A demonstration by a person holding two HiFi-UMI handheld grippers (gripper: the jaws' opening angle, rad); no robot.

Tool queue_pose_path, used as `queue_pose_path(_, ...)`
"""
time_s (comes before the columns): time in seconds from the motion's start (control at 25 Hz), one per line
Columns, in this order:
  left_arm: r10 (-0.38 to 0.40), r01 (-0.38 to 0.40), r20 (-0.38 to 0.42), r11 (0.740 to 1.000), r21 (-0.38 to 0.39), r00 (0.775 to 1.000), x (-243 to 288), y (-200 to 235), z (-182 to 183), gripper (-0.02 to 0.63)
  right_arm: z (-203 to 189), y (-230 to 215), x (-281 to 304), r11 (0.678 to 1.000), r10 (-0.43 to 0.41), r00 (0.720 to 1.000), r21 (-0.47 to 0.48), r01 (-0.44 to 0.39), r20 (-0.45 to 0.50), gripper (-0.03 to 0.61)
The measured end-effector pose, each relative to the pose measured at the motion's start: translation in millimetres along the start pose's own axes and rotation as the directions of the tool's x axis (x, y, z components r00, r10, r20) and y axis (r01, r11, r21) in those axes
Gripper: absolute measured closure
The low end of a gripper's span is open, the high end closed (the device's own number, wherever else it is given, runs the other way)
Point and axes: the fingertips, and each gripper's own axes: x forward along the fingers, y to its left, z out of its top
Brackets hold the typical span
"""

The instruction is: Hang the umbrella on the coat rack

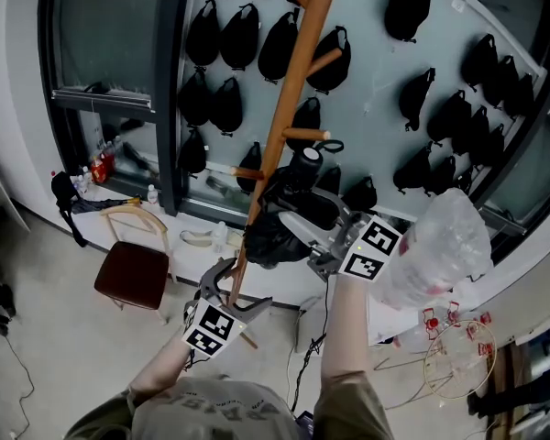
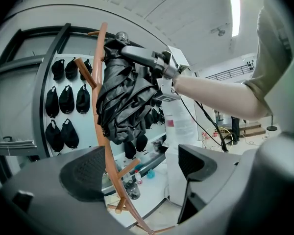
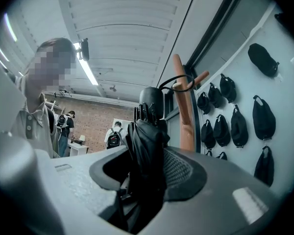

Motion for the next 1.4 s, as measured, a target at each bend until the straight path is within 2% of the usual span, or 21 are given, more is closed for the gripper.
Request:
queue_pose_path(0.96,-0.003,0.003,-0.023,1.000,-0.019,1.000,-1,12,-11,0.164,16,-14,14,0.999,0.028,0.999,0.037,-0.029,0.028,0.388)
queue_pose_path(1.4,0.005,-0.006,-0.021,1.000,-0.029,1.000,-2,17,-11,0.164,-13,-21,17,0.996,0.010,1.000,0.088,-0.009,-0.011,0.387)
